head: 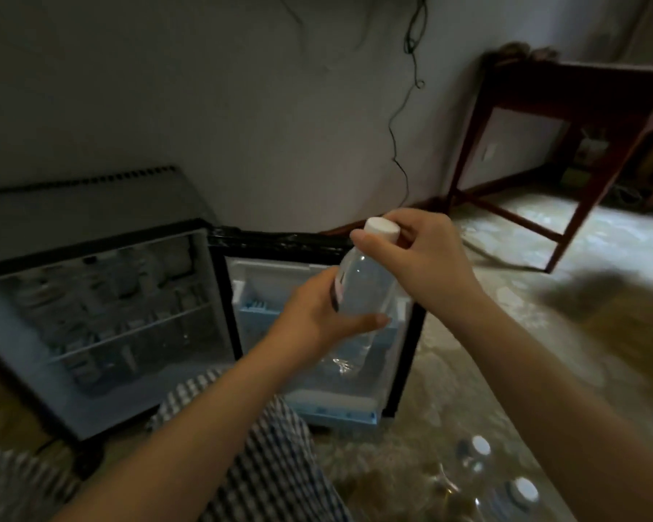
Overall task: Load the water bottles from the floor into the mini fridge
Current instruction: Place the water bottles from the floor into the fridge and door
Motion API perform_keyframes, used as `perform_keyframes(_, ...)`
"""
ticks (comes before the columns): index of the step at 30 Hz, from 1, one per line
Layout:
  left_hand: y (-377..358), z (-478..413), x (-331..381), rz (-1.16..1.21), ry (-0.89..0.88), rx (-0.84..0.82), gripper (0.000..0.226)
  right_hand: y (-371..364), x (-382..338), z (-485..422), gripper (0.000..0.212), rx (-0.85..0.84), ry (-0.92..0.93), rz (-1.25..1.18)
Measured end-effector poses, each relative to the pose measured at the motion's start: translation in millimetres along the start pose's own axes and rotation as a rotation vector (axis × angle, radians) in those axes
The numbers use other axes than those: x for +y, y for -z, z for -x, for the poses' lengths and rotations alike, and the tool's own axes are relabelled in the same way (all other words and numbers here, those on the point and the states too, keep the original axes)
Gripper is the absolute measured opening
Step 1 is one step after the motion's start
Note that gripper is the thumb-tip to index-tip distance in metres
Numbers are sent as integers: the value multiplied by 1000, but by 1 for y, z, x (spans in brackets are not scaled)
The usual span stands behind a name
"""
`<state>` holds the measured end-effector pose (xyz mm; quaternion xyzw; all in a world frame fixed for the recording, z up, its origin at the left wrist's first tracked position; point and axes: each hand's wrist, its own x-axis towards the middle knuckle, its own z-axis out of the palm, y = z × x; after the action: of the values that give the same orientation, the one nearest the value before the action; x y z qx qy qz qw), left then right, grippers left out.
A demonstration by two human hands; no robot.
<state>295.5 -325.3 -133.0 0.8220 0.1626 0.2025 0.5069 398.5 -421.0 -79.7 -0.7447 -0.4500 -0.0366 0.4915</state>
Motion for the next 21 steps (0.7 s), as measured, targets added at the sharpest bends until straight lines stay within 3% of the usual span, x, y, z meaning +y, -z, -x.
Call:
perform_keyframes(4,55,-2,-8,-9,-15,27,35,-27,-25,-29,24,-219,42,-65)
perform_keyframes(8,108,-1,-34,-70,-13,74,33,-65,-47,-56,26,-490,45,-50)
perform_keyframes(13,156,-4,-66,-76,41,94,37,-119,-65,-71,27,-764,-74,-168)
perform_keyframes(15,177,-2,-81,-85,80,104,38,-145,-71,-76,28,-807,-97,-185)
perform_keyframes(21,219,-9,-130,-71,275,93,49,-225,-71,-95,34,-716,-60,-114)
